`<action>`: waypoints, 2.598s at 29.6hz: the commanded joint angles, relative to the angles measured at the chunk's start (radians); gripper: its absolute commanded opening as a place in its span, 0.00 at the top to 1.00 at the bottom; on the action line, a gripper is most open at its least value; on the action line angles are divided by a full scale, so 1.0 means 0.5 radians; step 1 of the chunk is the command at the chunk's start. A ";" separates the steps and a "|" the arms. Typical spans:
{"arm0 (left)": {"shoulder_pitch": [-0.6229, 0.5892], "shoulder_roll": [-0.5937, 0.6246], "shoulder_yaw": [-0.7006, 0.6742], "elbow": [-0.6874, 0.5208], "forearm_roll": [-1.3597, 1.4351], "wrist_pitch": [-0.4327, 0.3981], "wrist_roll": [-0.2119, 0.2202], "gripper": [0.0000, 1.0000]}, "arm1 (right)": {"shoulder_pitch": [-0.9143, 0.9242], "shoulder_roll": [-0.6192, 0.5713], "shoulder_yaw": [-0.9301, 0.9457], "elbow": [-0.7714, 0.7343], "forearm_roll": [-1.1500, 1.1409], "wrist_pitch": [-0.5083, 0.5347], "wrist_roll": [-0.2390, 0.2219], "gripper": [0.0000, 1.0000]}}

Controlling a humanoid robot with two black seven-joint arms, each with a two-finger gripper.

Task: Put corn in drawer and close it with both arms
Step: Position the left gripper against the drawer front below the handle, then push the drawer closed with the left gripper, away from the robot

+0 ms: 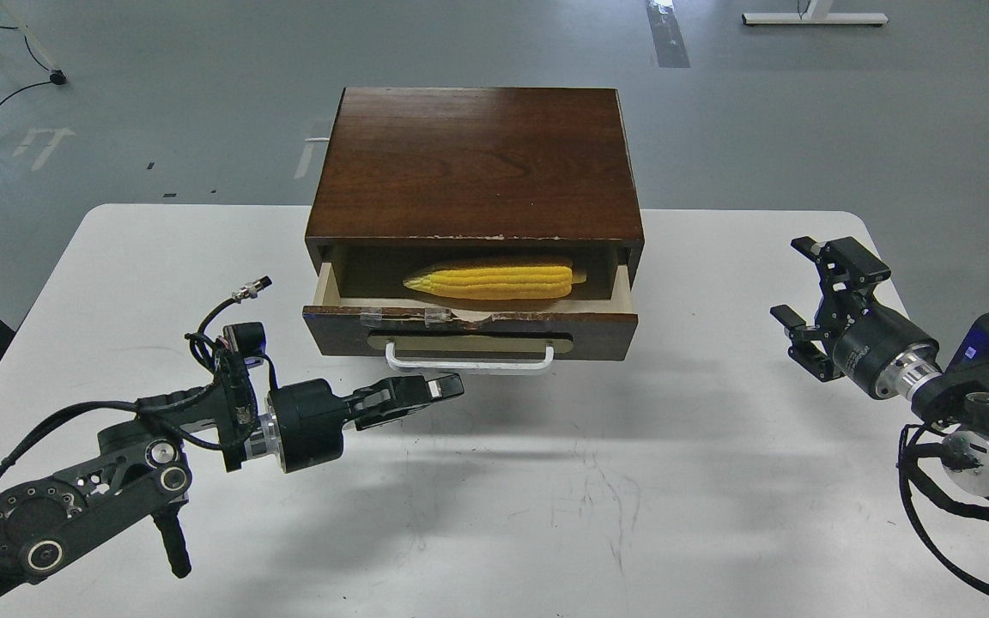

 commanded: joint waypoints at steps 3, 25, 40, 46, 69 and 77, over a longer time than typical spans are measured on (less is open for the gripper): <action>-0.010 -0.001 -0.013 0.015 -0.002 -0.010 -0.004 1.00 | -0.004 0.000 0.000 0.000 0.000 0.000 0.000 0.01; -0.013 0.011 -0.019 -0.006 -0.005 -0.124 -0.016 1.00 | -0.010 0.000 0.000 0.000 0.000 0.000 0.000 0.01; -0.071 -0.001 -0.105 0.049 -0.072 -0.106 -0.010 1.00 | -0.020 0.000 0.000 0.000 0.000 0.000 0.000 0.01; -0.139 -0.056 -0.118 0.181 -0.072 -0.099 -0.010 1.00 | -0.020 0.000 0.000 0.000 0.000 0.000 0.000 0.01; -0.075 -0.011 -0.160 0.138 -0.152 -0.261 -0.019 1.00 | -0.035 0.000 0.003 0.000 0.000 -0.003 0.000 0.01; 0.005 0.017 -0.252 -0.153 -0.210 -0.261 -0.093 0.00 | -0.023 0.010 0.037 -0.003 0.000 -0.052 0.000 0.01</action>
